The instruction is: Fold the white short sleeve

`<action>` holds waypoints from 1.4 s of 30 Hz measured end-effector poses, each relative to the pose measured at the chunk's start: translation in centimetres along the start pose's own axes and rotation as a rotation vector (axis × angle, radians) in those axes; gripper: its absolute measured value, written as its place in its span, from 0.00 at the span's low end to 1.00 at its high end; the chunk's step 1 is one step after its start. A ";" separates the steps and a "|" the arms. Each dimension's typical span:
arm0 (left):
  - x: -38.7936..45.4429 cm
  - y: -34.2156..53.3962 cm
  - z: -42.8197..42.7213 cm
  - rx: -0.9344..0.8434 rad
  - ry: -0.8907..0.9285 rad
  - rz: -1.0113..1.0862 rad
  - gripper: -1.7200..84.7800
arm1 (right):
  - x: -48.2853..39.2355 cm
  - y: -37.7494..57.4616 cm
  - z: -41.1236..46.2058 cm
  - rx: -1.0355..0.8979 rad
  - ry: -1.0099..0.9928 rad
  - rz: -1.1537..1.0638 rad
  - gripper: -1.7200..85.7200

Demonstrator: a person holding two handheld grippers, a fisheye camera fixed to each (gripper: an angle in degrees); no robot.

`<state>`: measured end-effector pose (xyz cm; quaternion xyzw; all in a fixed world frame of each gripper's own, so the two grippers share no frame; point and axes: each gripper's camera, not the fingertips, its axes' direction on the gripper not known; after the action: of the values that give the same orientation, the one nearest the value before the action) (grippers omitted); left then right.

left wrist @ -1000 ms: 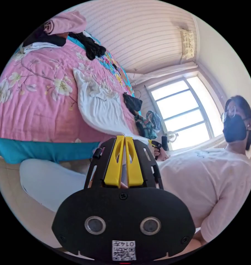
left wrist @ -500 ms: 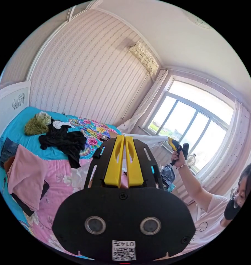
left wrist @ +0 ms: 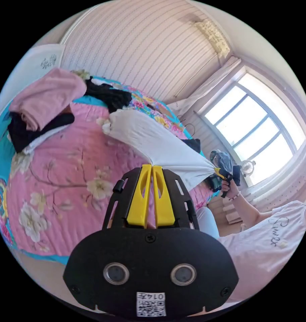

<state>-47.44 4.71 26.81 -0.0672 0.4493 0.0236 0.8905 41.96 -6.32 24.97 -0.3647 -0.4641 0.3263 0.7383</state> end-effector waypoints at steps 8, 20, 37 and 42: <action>-5.3 8.3 6.5 -0.277 -0.071 -0.186 0.01 | 6.4 7.4 4.5 -0.156 0.051 0.312 0.03; -8.7 5.1 7.9 -0.184 -0.112 -0.256 0.03 | 6.2 2.1 5.8 -0.136 0.129 0.195 0.08; -9.7 7.4 13.8 -0.378 -0.162 -0.256 0.07 | 9.2 1.2 9.3 -0.273 0.317 0.237 0.04; -10.3 7.4 13.3 -0.396 -0.054 -0.244 0.01 | 10.2 1.7 4.8 -0.188 0.243 0.311 0.02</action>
<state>-43.74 14.08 42.15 -0.2938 0.4003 0.0051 0.8680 40.92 4.05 29.52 -0.5356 -0.3384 0.3452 0.6924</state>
